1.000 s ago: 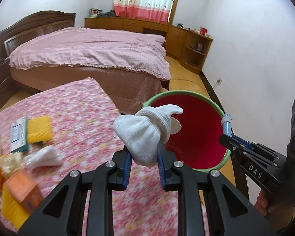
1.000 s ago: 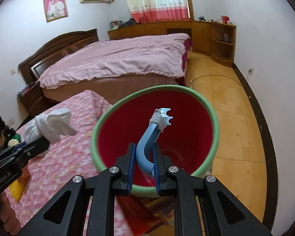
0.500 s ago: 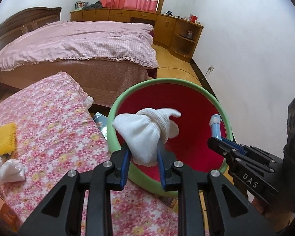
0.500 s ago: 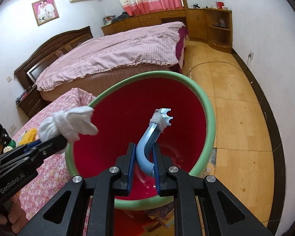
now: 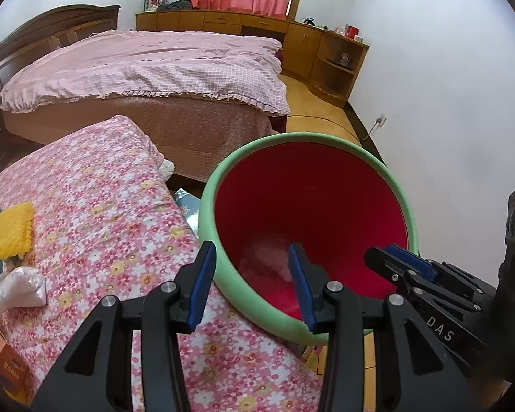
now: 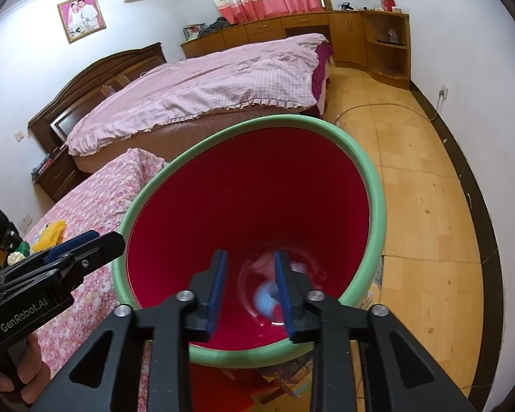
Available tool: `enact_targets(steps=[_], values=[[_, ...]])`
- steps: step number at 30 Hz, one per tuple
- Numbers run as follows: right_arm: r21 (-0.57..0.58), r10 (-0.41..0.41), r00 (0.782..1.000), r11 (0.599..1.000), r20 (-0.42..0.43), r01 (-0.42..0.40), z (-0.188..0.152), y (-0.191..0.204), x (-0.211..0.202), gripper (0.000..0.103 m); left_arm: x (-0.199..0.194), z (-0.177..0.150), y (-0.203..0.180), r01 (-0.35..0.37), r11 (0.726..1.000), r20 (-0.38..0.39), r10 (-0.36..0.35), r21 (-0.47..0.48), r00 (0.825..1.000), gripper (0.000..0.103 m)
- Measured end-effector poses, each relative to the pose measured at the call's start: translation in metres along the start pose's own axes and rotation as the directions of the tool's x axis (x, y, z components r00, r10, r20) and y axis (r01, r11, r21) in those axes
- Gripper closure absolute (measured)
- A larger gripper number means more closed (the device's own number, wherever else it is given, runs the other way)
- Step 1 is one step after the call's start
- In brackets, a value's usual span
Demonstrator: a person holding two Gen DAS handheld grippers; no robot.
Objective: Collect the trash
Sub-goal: 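Move both grippers over the red bucket and open them to drop items, then withdraw both grippers from the bucket back toward the table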
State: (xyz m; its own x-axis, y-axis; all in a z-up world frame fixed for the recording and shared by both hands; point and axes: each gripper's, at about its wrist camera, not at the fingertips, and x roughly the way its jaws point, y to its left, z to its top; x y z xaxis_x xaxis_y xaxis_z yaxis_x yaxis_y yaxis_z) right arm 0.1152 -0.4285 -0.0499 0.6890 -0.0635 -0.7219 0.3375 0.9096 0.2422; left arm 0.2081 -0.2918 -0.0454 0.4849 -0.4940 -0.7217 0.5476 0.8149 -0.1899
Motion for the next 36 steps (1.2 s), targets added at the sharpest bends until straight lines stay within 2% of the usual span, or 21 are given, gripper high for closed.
enact_targets(steps=[11, 25, 27, 30, 36], values=[[0.002, 0.006, 1.0, 1.0, 0.017, -0.006, -0.002, 0.005, -0.013, 0.071, -0.023, -0.009, 0.01, -0.015, 0.999, 0.015, 0.015, -0.029, 1.0, 0.059], [0.002, 0.041, 0.997, 0.999, 0.066, -0.042, -0.012, 0.023, -0.051, 0.069, -0.07, -0.02, 0.026, -0.043, 0.996, 0.058, 0.047, -0.075, 0.997, 0.059], [-0.001, 0.047, 0.997, 0.999, 0.069, -0.047, -0.012, 0.027, -0.054, 0.068, -0.077, -0.023, 0.03, -0.049, 0.995, 0.064, 0.055, -0.082, 0.996, 0.059], [-0.004, 0.061, 0.995, 0.998, 0.073, -0.06, -0.015, 0.032, -0.06, 0.057, -0.088, -0.028, 0.037, -0.065, 0.994, 0.073, 0.072, -0.092, 0.995, 0.059], [-0.018, 0.087, 0.994, 0.996, 0.066, -0.086, -0.022, 0.047, -0.065, 0.055, -0.108, -0.039, 0.058, -0.107, 0.986, 0.086, 0.119, -0.129, 0.989, 0.059]])
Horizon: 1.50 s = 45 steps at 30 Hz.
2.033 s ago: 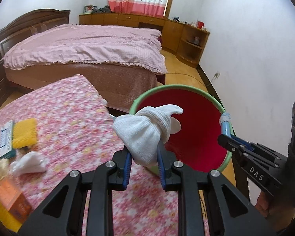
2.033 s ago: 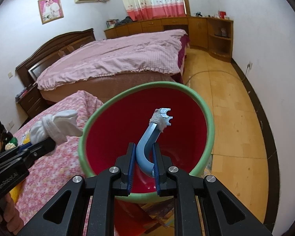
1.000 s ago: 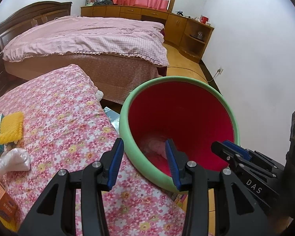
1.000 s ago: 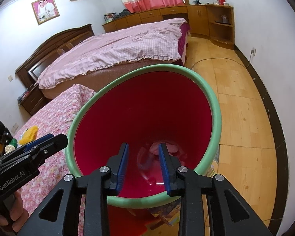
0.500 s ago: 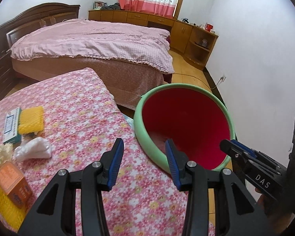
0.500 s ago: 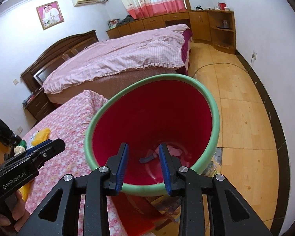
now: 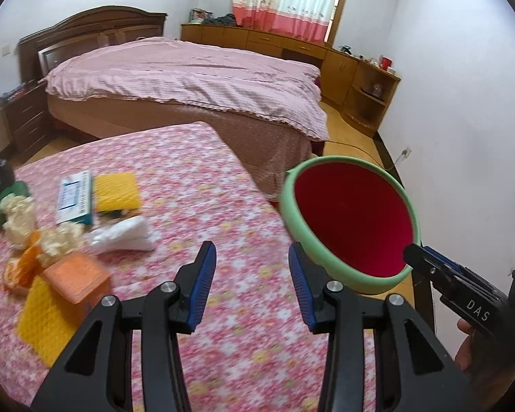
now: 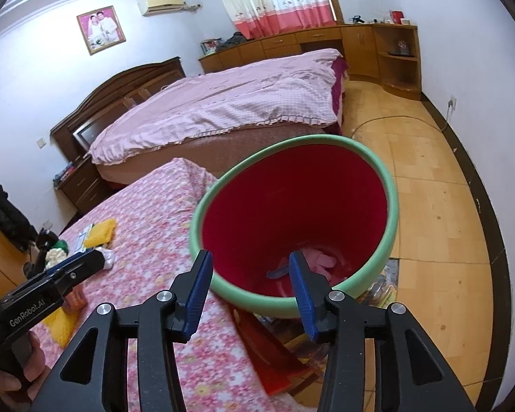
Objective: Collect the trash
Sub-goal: 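Withdraw both grippers from the bucket back toward the table, then grasp the yellow mesh foam net with the left gripper and lift it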
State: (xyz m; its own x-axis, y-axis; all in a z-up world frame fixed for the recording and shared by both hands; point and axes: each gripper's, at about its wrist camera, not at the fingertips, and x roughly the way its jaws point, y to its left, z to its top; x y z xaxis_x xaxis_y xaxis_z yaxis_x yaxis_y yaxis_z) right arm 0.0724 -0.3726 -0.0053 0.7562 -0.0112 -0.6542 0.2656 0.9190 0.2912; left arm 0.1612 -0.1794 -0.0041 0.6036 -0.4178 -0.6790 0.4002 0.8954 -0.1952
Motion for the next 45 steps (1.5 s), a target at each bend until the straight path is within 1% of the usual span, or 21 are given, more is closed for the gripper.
enact_targets(steps=[5, 12, 13, 14, 15, 19, 23, 25, 27, 29, 39, 42, 45], values=[[-0.017, 0.026, 1.0, 1.0, -0.013, -0.026, -0.006, 0.016, -0.001, 0.055, -0.014, -0.005, 0.024, -0.046, 0.998, 0.012, 0.047, -0.037, 0.999, 0.059], [-0.047, 0.051, 0.998, 0.998, -0.034, -0.052, -0.015, 0.038, 0.0, 0.054, -0.035, -0.015, 0.061, -0.109, 0.989, 0.028, 0.112, -0.101, 0.993, 0.059], [-0.049, 0.053, 0.998, 0.997, -0.038, -0.055, -0.016, 0.041, 0.0, 0.052, -0.037, -0.016, 0.066, -0.116, 0.987, 0.028, 0.12, -0.111, 0.992, 0.059], [-0.05, 0.054, 0.998, 0.997, -0.04, -0.056, -0.018, 0.043, 0.001, 0.045, -0.04, -0.017, 0.074, -0.126, 0.984, 0.029, 0.131, -0.124, 0.991, 0.059], [-0.049, 0.055, 0.998, 0.997, -0.042, -0.057, -0.019, 0.046, 0.001, 0.043, -0.043, -0.019, 0.079, -0.134, 0.982, 0.029, 0.139, -0.134, 0.99, 0.059], [-0.047, 0.059, 0.997, 0.997, -0.058, -0.062, -0.025, 0.052, 0.003, 0.042, -0.05, -0.026, 0.101, -0.18, 0.97, 0.022, 0.186, -0.166, 0.982, 0.059], [-0.053, 0.06, 0.995, 0.997, -0.08, -0.065, -0.03, 0.06, 0.008, 0.041, -0.054, -0.038, 0.126, -0.242, 0.95, -0.009, 0.245, -0.197, 0.969, 0.059], [-0.06, 0.061, 0.994, 0.996, -0.09, -0.066, -0.032, 0.064, 0.011, 0.041, -0.055, -0.043, 0.135, -0.262, 0.942, -0.025, 0.262, -0.21, 0.965, 0.058], [-0.068, 0.062, 0.993, 0.995, -0.099, -0.069, -0.035, 0.069, 0.013, 0.041, -0.054, -0.049, 0.146, -0.273, 0.935, -0.041, 0.271, -0.227, 0.962, 0.05], [-0.075, 0.063, 0.992, 0.995, -0.107, -0.071, -0.036, 0.073, 0.015, 0.041, -0.052, -0.054, 0.154, -0.281, 0.929, -0.056, 0.276, -0.239, 0.96, 0.047], [-0.117, 0.057, 0.988, 0.99, -0.143, -0.074, -0.045, 0.093, 0.027, 0.041, -0.03, -0.07, 0.175, -0.293, 0.916, -0.135, 0.265, -0.273, 0.955, 0.047], [-0.123, 0.053, 0.987, 0.99, -0.151, -0.072, -0.047, 0.095, 0.029, 0.041, -0.026, -0.073, 0.176, -0.289, 0.916, -0.135, 0.261, -0.278, 0.956, 0.047], [-0.129, 0.051, 0.986, 0.989, -0.158, -0.072, -0.048, 0.098, 0.031, 0.041, -0.025, -0.074, 0.175, -0.27, 0.924, -0.12, 0.246, -0.272, 0.962, 0.047]])
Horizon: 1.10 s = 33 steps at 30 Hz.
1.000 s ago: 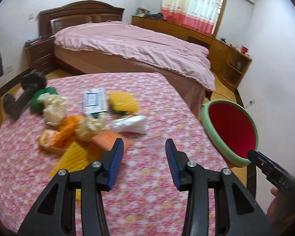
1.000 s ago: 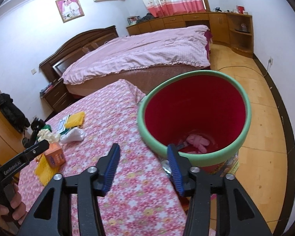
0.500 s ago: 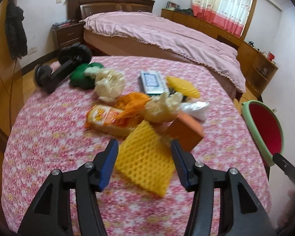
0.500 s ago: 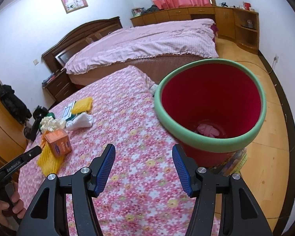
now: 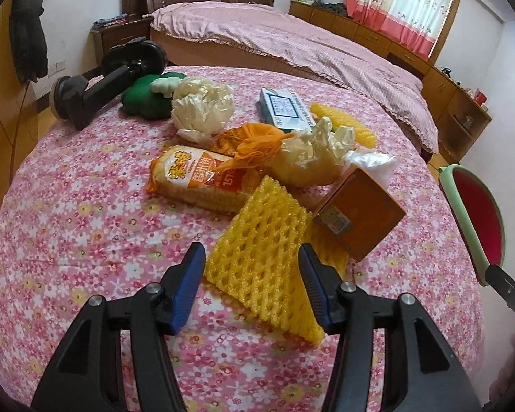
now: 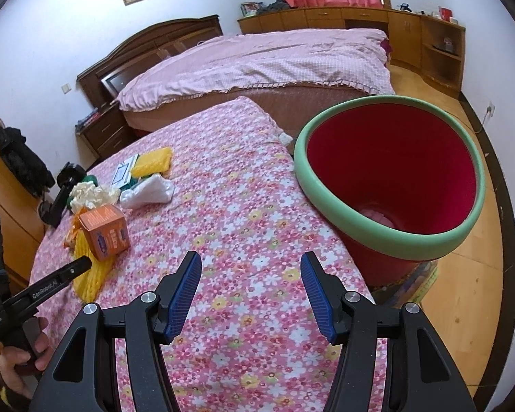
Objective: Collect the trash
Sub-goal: 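Grasp the yellow mesh foam net with the left gripper and lift it, then grasp the orange box with the right gripper while the left gripper holds the foam net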
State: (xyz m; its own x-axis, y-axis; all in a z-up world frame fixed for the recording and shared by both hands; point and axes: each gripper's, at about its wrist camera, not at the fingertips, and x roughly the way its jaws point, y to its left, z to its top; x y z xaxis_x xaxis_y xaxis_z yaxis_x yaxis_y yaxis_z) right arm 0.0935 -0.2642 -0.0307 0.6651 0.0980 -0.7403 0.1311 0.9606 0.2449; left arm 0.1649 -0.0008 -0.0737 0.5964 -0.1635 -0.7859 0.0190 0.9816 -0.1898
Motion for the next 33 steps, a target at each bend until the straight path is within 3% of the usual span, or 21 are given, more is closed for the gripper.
enact_targets(steps=[5, 9, 12, 19, 27, 33], values=[[-0.013, 0.006, 1.0, 1.0, -0.01, -0.006, -0.001, 0.006, 0.004, 0.041, 0.009, -0.003, -0.003, 0.024, 1.0, -0.004, -0.024, 0.009, 1.0, 0.056], [-0.032, 0.015, 1.0, 0.999, -0.019, -0.016, -0.002, 0.014, 0.007, 0.041, 0.01, -0.003, -0.004, 0.067, 0.998, -0.004, -0.067, 0.011, 0.998, 0.075], [-0.044, 0.022, 0.999, 0.999, -0.022, -0.023, -0.002, 0.019, 0.008, 0.041, 0.007, -0.004, -0.008, 0.084, 0.996, -0.001, -0.084, 0.021, 0.996, 0.081], [-0.083, 0.051, 0.998, 0.995, -0.026, -0.053, 0.001, 0.037, 0.01, 0.041, -0.02, -0.004, -0.004, 0.097, 0.995, 0.046, -0.098, 0.029, 0.994, 0.082], [-0.128, 0.108, 0.993, 0.985, -0.052, -0.114, 0.003, 0.066, 0.021, 0.041, -0.053, 0.002, 0.025, 0.0, 1.0, 0.143, 0.002, -0.014, 0.99, 0.082], [-0.154, 0.166, 0.984, 0.973, -0.07, -0.175, 0.01, 0.093, 0.031, 0.041, -0.056, 0.002, 0.058, -0.054, 0.994, 0.144, 0.067, -0.092, 0.987, 0.082]])
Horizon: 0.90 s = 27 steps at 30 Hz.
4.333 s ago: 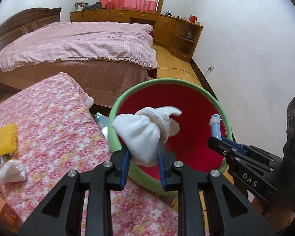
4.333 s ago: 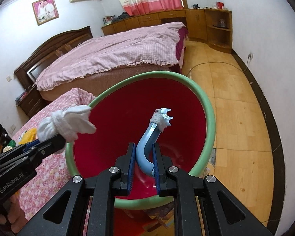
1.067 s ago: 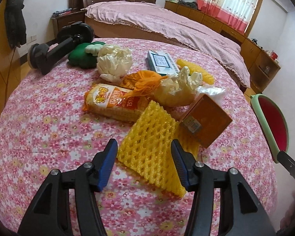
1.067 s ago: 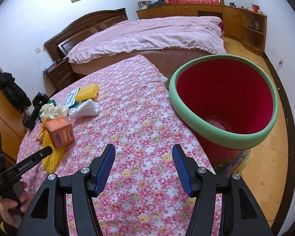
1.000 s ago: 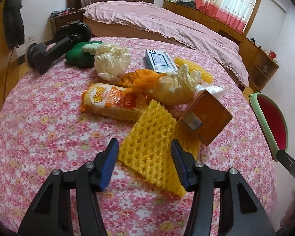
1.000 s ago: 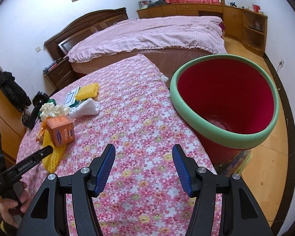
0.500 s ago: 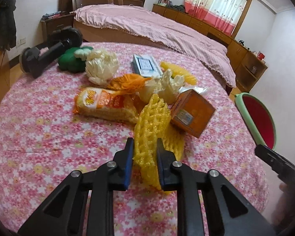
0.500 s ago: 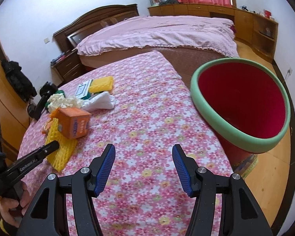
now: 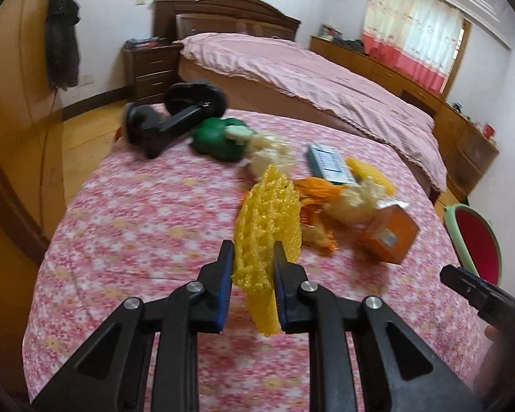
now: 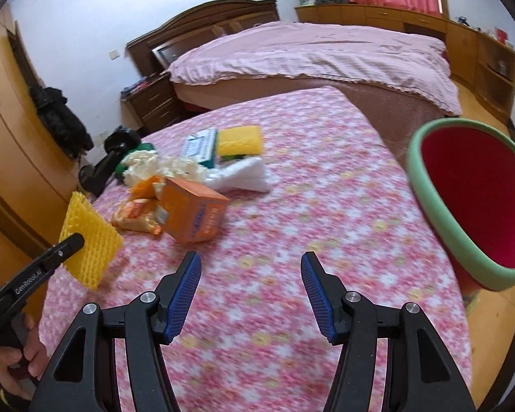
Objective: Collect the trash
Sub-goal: 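Grasp the orange box with the right gripper while the left gripper holds the foam net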
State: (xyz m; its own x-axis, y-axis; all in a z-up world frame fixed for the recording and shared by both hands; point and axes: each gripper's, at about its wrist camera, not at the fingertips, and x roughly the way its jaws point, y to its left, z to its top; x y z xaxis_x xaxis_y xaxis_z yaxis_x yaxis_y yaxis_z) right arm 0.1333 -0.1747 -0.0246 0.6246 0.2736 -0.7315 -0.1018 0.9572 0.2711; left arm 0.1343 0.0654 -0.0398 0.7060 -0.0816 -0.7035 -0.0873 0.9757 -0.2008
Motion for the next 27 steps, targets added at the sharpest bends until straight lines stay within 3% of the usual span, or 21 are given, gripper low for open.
enact_targets(steps=[5, 10, 16, 27], values=[[-0.04, 0.034, 0.999, 0.999, -0.024, -0.035, 0.012, 0.018, 0.016, 0.041, 0.0, 0.0, 0.017, -0.013, 0.999, 0.002, 0.013, -0.038, 1.0, 0.082], [0.001, 0.083, 0.997, 0.997, -0.008, -0.083, 0.027, 0.024, 0.029, 0.041, -0.001, 0.001, 0.022, -0.011, 0.999, 0.011, 0.012, -0.041, 1.0, 0.082], [-0.008, 0.058, 0.998, 0.998, 0.009, -0.058, 0.04, 0.028, 0.046, 0.041, -0.001, 0.0, 0.026, -0.006, 0.999, 0.01, 0.007, -0.05, 1.0, 0.082], [-0.073, 0.093, 0.993, 0.993, -0.07, -0.098, 0.019, 0.046, 0.071, 0.041, 0.0, -0.002, 0.031, -0.006, 0.998, 0.008, 0.006, -0.063, 1.0, 0.082]])
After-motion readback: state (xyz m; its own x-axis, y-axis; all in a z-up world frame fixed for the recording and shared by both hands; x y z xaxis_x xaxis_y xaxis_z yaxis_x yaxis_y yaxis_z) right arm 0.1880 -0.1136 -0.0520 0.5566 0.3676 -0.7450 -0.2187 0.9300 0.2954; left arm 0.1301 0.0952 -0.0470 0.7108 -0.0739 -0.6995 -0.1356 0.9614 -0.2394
